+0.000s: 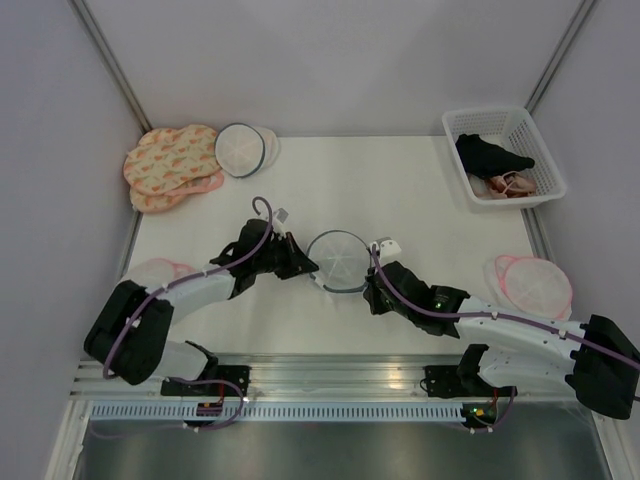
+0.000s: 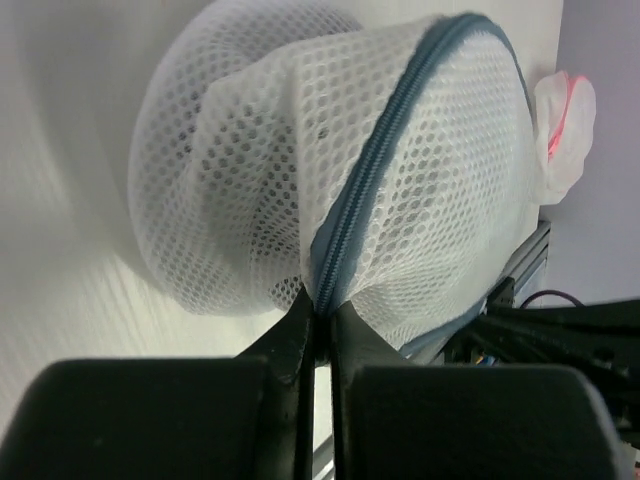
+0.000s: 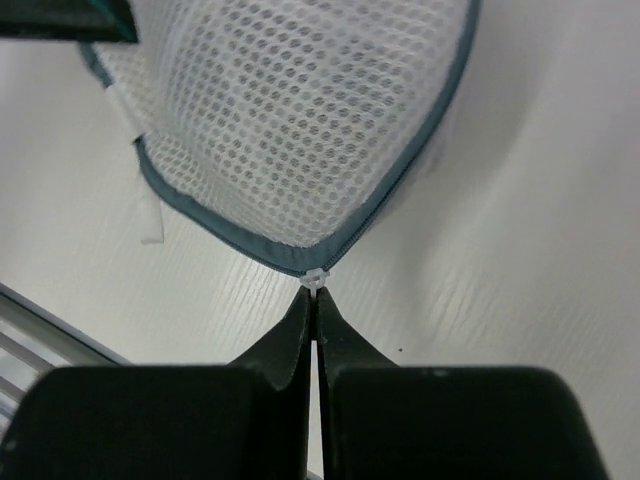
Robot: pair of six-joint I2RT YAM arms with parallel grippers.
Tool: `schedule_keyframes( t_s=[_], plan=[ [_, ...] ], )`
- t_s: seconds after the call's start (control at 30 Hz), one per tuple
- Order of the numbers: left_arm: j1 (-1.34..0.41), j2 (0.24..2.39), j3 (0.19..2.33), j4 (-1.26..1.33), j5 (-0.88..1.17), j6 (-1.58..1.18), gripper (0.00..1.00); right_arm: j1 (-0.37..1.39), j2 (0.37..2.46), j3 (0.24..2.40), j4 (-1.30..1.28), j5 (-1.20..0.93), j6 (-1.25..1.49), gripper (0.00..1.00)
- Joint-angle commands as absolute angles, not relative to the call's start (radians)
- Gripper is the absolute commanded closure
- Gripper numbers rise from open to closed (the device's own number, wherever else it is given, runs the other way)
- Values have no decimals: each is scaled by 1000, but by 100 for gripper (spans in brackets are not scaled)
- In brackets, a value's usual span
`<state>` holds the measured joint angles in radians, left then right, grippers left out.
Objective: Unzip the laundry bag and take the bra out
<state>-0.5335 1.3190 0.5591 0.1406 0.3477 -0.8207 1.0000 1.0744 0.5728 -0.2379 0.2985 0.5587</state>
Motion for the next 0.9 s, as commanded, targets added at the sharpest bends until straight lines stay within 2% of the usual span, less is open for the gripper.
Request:
schedule_keyframes(
  t_s=[0.0, 0.07, 0.1, 0.17, 0.2, 0.23, 0.27, 0.47, 0.67, 0.87],
  plan=[
    [-477, 1448, 685, 290, 376, -755, 98, 996, 1060, 549, -200, 167, 523, 100],
    [-457, 1502, 730, 302, 400, -762, 96, 996, 1072, 543, -160, 124, 525, 100],
    [-451, 1535, 754, 345, 413, -767, 75, 997, 1078, 542, -147, 100, 528, 100],
    [-446, 1551, 768, 362, 408, -798, 39, 999, 1088, 540, -123, 92, 531, 99],
    [-446, 1545, 773, 359, 407, -804, 27, 997, 1095, 541, -114, 92, 529, 100],
    [-446, 1534, 767, 357, 399, -817, 8, 997, 1100, 541, -106, 94, 531, 100],
    [-448, 1522, 756, 354, 382, -827, 1, 999, 1103, 543, -85, 94, 532, 99],
    [-462, 1290, 541, 316, 333, -910, 0, 996, 1158, 571, -8, 68, 519, 100],
    [-561, 1086, 404, 337, 319, -977, 0, 997, 1219, 606, 75, 5, 491, 100],
    [-653, 1110, 356, 425, 296, -1043, 0, 997, 1178, 598, 133, -61, 497, 100]
  ],
)
